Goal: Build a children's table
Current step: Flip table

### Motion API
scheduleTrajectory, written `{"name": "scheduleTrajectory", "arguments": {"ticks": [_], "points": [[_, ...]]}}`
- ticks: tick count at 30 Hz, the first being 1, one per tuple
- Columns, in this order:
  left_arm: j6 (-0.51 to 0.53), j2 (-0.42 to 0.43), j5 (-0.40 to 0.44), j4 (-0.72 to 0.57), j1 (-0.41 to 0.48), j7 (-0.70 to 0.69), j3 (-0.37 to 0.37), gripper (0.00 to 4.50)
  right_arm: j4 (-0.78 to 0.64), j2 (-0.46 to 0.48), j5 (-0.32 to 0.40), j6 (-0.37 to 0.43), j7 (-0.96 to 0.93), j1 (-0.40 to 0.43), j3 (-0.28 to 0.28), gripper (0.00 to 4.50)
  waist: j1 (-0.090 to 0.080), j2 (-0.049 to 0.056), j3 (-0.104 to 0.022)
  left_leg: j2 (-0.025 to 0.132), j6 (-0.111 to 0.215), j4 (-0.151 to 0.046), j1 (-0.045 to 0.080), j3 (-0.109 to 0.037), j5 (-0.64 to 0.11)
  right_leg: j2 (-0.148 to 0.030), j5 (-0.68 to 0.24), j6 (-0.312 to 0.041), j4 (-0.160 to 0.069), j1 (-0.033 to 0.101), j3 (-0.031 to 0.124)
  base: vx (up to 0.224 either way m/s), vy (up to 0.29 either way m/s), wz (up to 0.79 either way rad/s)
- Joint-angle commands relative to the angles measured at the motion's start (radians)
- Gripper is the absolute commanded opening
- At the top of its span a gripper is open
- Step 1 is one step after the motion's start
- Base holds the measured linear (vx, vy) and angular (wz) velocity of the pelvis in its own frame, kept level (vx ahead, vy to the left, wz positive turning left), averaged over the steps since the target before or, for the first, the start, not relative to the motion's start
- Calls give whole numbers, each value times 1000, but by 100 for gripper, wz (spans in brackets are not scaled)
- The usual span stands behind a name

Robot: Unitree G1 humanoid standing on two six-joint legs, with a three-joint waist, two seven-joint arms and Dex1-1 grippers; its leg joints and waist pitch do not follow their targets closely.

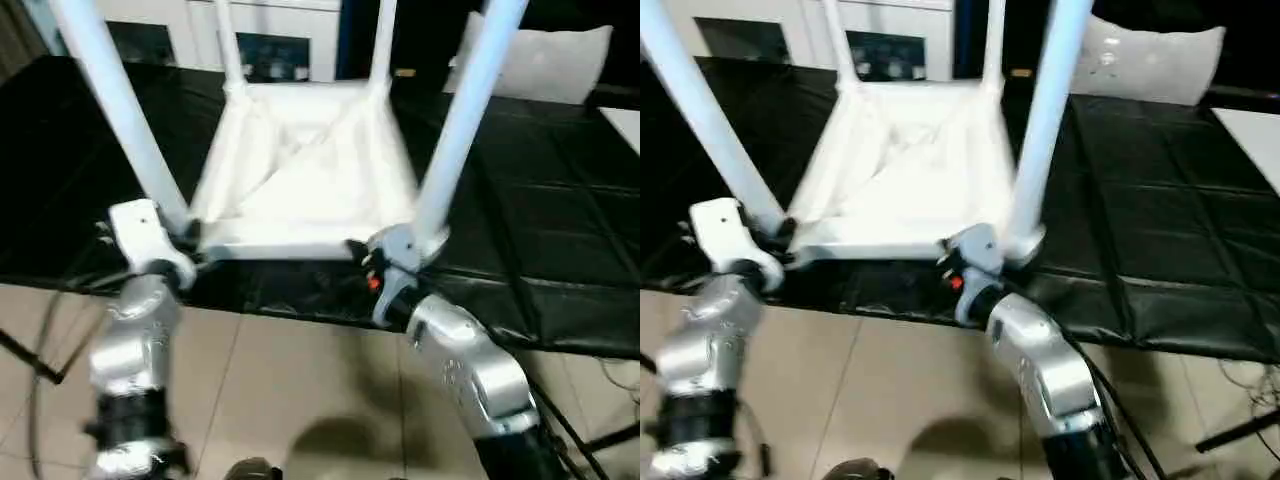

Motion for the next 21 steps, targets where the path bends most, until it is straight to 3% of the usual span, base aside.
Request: {"name": "scheduleTrajectory", "arguments": {"ticks": [1,3,5,7,9,11,16,18,21], "points": [[79,-115,-194,-12,18,-22,-7,208,43,22,9,-4,-43,-23,-35,450,-7,-9,-58,130,60,-88,7,-41,-20,-117,129,-276,-48,36,87,0,0,0],[105,-153,-232,-34,24,-6,11,208,67,38,19,-1,-70,-35,-54,450,2,-6,-57,131,65,-89,6,-40,-34,-116,84,-276,-50,36,88,0,0,0],[130,-170,-225,-58,38,-9,-6,208,89,55,30,-4,-85,-45,-74,450,0,-8,-55,129,61,-95,1,-41,-61,-110,43,-249,-53,39,87,0,0,0],[155,-186,-218,-82,53,-17,-32,207,113,79,54,-21,-80,-58,-96,450,-6,-3,-54,133,32,-101,6,-43,-112,-110,-3,-224,-59,36,87,0,0,0],[157,-187,-218,-84,53,-16,-32,207,115,80,56,-22,-79,-59,-97,450,-10,-5,-53,132,13,-103,5,-43,-122,-108,4,-214,-61,37,87,0,0,0],[201,-221,-229,-116,63,-11,-60,206,160,131,106,-60,-58,-93,-136,450,-13,-4,-56,131,13,-102,2,-43,-108,-111,33,-218,-57,39,88,0,0,0],[208,-233,-255,-111,61,4,-97,206,215,177,149,-107,-79,-141,-195,450,-6,-5,-68,129,66,-86,8,-37,28,-107,165,-237,-45,37,84,0,0,0],[211,-238,-258,-107,58,7,-99,206,268,187,150,-124,-103,-172,-220,450,-8,-3,-74,124,90,-78,3,-36,96,-103,236,-251,-34,35,81,0,0,0],[225,-248,-252,-111,60,3,-98,206,360,215,181,-165,-130,-234,-285,450,-10,-5,-68,126,108,-81,1,-28,40,-108,176,-264,-40,32,82,0,0,0]]}}
